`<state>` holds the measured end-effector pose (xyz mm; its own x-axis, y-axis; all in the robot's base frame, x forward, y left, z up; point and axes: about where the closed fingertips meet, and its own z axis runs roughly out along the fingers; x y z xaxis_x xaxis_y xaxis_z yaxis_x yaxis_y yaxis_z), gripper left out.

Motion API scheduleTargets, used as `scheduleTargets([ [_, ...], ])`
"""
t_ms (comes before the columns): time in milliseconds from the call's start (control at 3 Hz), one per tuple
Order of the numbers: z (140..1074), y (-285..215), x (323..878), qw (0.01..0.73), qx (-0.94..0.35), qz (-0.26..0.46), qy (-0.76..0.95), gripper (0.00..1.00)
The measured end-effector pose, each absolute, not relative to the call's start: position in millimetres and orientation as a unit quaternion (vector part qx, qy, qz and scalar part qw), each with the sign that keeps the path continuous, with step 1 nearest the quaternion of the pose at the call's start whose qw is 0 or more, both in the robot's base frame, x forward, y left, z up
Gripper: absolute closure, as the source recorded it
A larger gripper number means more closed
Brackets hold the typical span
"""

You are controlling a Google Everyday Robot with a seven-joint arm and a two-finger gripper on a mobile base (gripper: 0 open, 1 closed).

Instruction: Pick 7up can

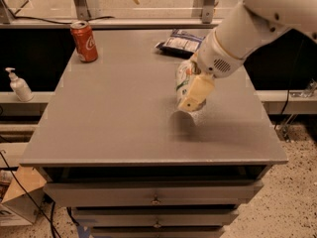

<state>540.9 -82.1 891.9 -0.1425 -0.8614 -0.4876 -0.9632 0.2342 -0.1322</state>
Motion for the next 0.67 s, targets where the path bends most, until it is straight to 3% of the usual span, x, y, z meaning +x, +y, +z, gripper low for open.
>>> scheduleTargets([
  [333, 948.3, -75.7, 555.6, 0.313, -0.619, 0.105, 0.713, 1.00],
  [667, 957.4, -73.7, 556.6, 0.321, -0.621, 0.103, 0.708, 1.00],
])
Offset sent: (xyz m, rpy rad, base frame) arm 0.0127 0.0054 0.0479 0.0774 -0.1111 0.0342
